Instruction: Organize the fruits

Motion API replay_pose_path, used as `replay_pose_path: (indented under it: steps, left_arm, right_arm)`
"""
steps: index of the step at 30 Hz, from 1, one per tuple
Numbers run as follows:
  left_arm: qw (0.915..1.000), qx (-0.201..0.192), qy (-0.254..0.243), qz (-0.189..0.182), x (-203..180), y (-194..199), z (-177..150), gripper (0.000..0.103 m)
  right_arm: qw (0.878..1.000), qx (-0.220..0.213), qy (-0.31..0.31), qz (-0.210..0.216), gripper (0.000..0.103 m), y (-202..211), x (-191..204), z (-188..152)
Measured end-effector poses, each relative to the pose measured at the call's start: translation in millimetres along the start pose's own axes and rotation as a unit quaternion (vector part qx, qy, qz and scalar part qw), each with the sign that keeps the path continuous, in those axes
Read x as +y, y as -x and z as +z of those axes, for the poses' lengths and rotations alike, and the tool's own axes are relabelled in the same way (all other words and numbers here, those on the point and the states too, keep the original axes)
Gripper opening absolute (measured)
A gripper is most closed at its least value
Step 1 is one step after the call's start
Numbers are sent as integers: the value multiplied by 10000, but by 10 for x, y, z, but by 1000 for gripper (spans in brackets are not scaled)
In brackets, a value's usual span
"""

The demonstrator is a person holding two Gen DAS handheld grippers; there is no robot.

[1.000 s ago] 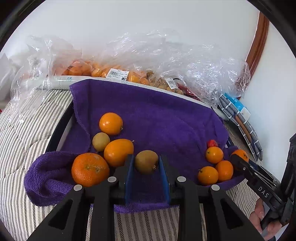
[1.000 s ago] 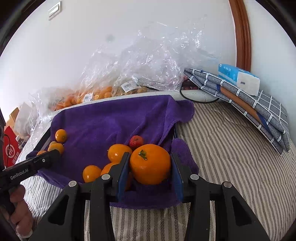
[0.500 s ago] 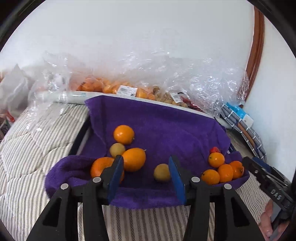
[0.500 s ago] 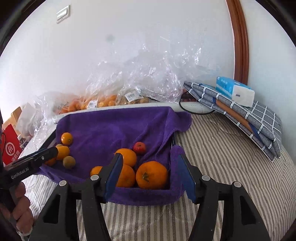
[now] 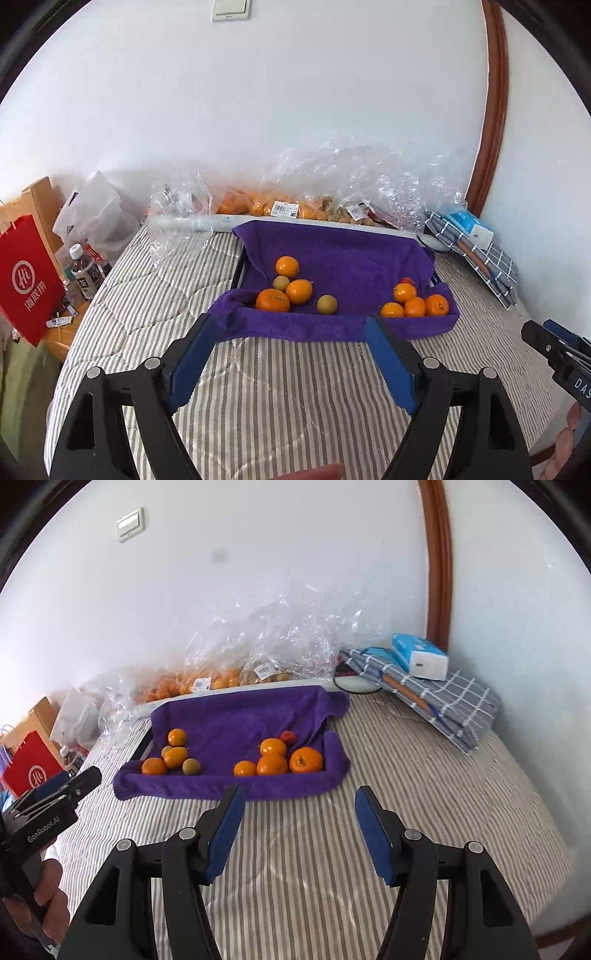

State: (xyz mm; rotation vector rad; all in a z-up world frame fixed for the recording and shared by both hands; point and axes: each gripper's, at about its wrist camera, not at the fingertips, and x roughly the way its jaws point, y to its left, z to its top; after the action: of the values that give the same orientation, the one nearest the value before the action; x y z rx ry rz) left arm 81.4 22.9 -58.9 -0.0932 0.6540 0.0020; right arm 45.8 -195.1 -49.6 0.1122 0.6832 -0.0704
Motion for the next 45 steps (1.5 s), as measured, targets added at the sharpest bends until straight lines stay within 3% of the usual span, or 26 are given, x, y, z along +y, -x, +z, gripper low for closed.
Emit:
replay_pose_path:
  steps: [3,5,10,20,45]
  left_arm:
    - [10000,-78,47,23,2,261,-11,89]
    - [9998,-122,-16,125,-6,419,-35,89]
    - [9992,-309,-127,238,-26,744,-127,89]
    - [9987,-450,-65,216,13,994,-145,89]
    - [9990,-411,27,193,61,975,-185,89]
  right_arm:
    - [9997,-208,-63,-83,73,356,-13,-84]
    - [9991,-414,-19,-127,89,577,6,-145]
    - [9977,-647,155,-92,102,957,123,-271]
    - [9985,-533,-113,-48,102,1143,152,-380]
    - [9986,-488,-155,-91,102,1131,240,-446]
